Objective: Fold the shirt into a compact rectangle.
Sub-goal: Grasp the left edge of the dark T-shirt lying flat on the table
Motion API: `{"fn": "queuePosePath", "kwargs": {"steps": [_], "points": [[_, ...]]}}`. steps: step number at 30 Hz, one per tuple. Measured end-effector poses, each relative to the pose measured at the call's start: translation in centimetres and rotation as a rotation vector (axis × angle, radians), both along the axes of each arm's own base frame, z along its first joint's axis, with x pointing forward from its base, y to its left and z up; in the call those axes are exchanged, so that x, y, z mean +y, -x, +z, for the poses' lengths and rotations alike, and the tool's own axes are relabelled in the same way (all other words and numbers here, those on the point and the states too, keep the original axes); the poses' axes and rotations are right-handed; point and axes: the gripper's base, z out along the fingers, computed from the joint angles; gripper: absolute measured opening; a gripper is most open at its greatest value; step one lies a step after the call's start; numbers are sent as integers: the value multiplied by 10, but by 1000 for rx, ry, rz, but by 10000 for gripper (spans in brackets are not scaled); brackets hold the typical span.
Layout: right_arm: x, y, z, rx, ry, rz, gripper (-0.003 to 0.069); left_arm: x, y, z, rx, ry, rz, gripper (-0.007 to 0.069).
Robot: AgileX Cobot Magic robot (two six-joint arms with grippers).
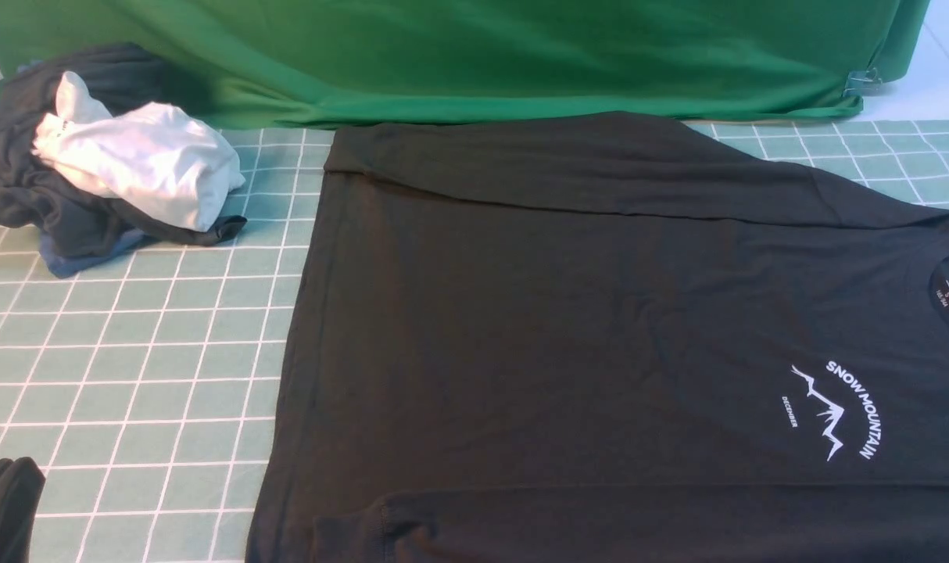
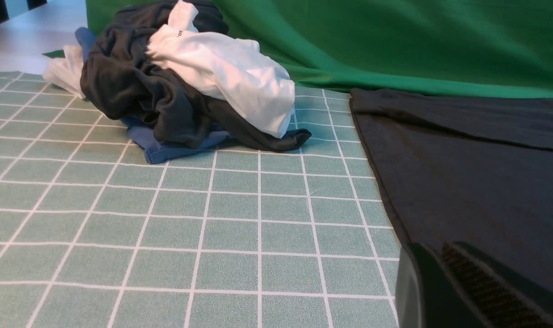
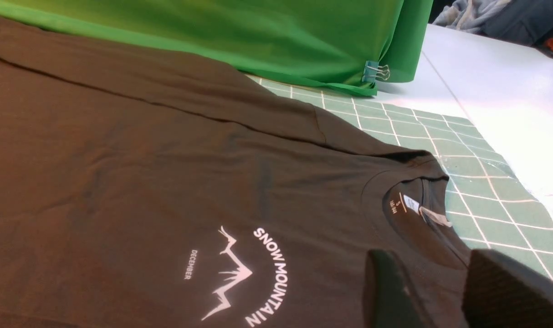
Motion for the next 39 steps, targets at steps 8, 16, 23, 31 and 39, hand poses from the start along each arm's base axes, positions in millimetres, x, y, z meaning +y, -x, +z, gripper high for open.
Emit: {"fn": "queuePosePath", "kwargs": {"steps": [8, 16, 23, 31, 39], "points": [[0, 0, 0, 0, 0, 0, 242, 0, 0, 0, 0, 0, 0, 15], [0, 0, 0, 0, 0, 0, 242, 0, 0, 0, 0, 0, 0, 15], [0, 0, 0, 0, 0, 0, 242, 0, 0, 0, 0, 0, 0, 15], [2, -1, 7, -73, -159, 0, 242, 0, 0, 1, -12, -22, 2, 15], [2, -1, 22, -198, -759, -13, 242, -5, -1, 12, -123, 849, 26, 15]]}}
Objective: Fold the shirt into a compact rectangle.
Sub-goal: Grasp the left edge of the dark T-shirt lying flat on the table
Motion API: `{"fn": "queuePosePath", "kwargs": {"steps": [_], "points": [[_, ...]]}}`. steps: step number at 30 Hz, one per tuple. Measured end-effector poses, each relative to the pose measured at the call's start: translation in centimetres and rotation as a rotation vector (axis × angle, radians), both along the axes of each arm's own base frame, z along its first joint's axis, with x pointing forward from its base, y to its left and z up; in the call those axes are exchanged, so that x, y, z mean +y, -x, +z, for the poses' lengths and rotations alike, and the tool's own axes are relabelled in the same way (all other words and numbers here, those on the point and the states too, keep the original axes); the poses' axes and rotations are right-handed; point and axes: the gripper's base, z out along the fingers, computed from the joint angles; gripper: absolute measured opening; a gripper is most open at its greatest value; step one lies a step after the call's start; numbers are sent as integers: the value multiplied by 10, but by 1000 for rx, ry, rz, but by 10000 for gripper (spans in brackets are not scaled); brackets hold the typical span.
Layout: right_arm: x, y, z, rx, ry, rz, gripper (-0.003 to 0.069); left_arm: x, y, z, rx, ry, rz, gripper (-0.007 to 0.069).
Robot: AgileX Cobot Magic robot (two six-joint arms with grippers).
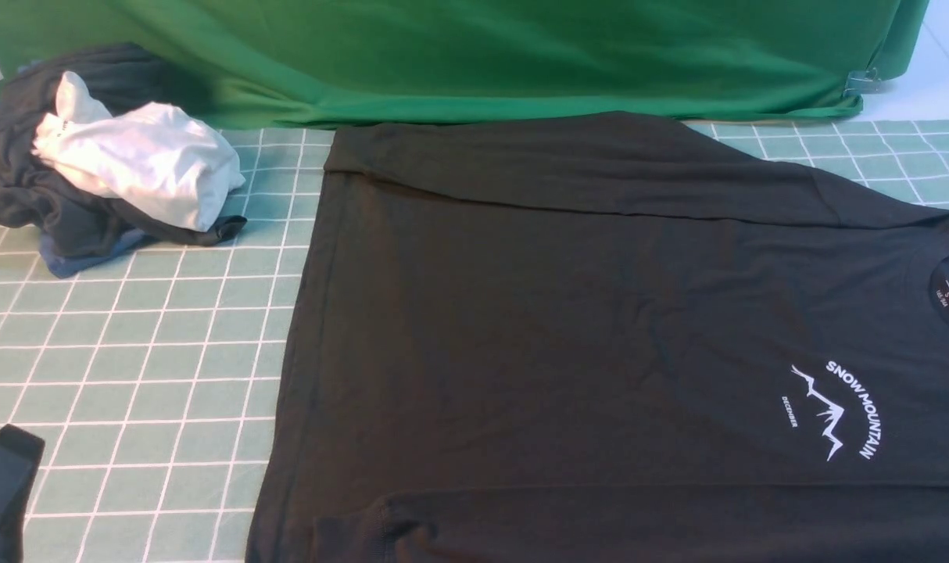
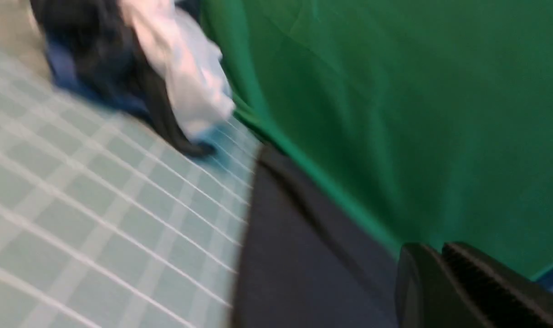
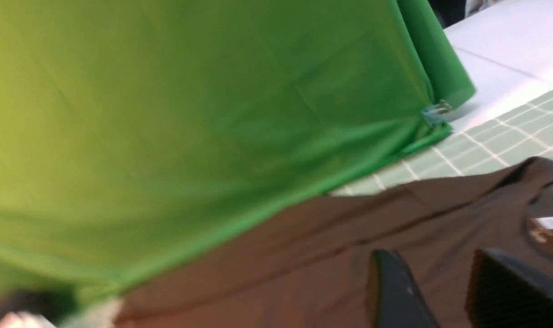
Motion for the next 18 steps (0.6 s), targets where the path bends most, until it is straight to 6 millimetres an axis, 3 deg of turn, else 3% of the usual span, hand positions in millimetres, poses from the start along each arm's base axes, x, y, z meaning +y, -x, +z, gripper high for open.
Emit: {"fn": "queuePosePath", "kwargs": {"steps": [2, 6, 9, 12, 14, 16, 18], "points": [[0, 0, 1, -6, -27, 1, 242, -1, 0, 1, -3, 96, -4, 15], [-1, 0, 5, -49, -48, -4, 241, 1, 0, 3, -26, 124, 10, 15], [-4, 5, 26, -265, -51, -35, 206, 10, 2, 19, -188, 330, 89, 15], [-5, 17, 67, -401, -17, -48, 149, 11, 15, 68, -357, 267, 81, 15], [-5, 23, 89, -446, 22, -58, 127, 8, 20, 85, -381, 212, 64, 15], [-4, 33, 131, -438, 150, -72, 64, 0, 31, 130, -333, 43, 3, 15], [0, 41, 176, -325, 330, -54, 30, -5, 29, 157, -174, -130, -40, 15]]}}
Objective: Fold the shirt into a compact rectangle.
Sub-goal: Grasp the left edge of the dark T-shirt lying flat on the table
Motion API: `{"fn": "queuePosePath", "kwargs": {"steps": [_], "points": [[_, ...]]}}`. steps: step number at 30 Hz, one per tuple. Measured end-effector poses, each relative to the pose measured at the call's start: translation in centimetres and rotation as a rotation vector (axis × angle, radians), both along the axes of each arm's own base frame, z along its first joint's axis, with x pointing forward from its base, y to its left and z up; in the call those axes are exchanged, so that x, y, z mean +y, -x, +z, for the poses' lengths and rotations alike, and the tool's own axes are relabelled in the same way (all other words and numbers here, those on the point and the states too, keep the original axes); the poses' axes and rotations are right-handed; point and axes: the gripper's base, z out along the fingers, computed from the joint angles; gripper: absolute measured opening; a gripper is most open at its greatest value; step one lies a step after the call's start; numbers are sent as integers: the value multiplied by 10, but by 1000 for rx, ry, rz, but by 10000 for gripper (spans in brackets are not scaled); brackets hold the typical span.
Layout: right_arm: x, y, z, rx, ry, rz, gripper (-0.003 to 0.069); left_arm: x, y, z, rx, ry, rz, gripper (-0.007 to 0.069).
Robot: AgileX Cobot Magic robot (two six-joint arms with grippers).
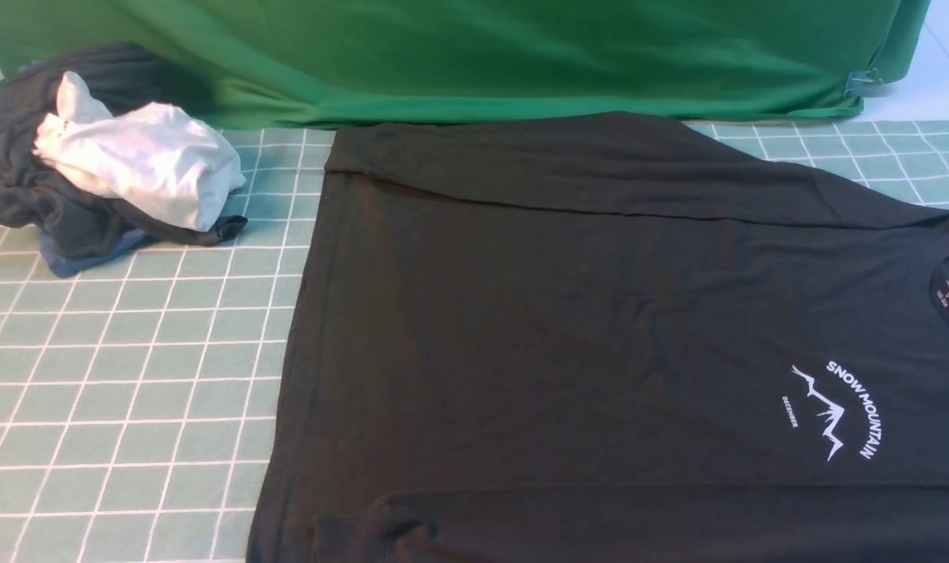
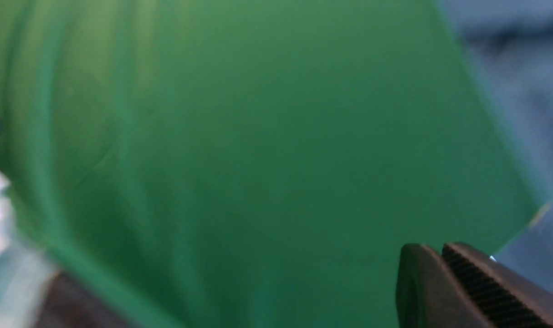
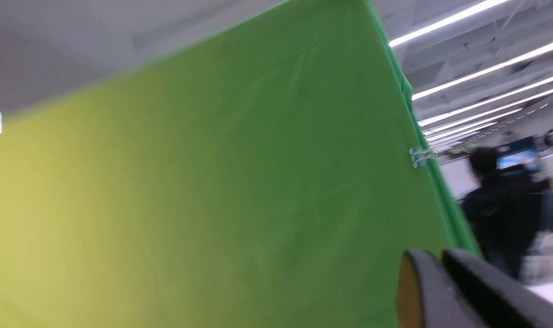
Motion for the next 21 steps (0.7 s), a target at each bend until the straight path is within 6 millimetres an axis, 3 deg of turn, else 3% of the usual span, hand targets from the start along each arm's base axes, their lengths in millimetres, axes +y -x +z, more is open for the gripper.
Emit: {"fn": "queuePosePath", "kwargs": {"steps": [2, 4, 7, 11, 14, 17, 21], "points": [[3, 5, 39, 183, 160, 0, 29, -2, -17, 14, 204, -212, -26, 15], [5, 3, 48, 292, 212, 9, 29, -3, -27, 16, 284, -282, -51, 15], [6, -16, 58, 667, 318, 54, 29, -9, -65, 3, 555, -377, -201, 15], [8, -39, 50, 883, 355, 90, 33, -21, -105, -34, 832, -362, -447, 15], [9, -56, 37, 972, 361, 105, 47, -31, -127, -59, 900, -349, -623, 15], [10, -72, 16, 1079, 367, 127, 66, -42, -140, -81, 943, -294, -787, 15], [12, -87, -11, 1199, 368, 158, 94, -52, -146, -99, 1052, -353, -806, 15]]}}
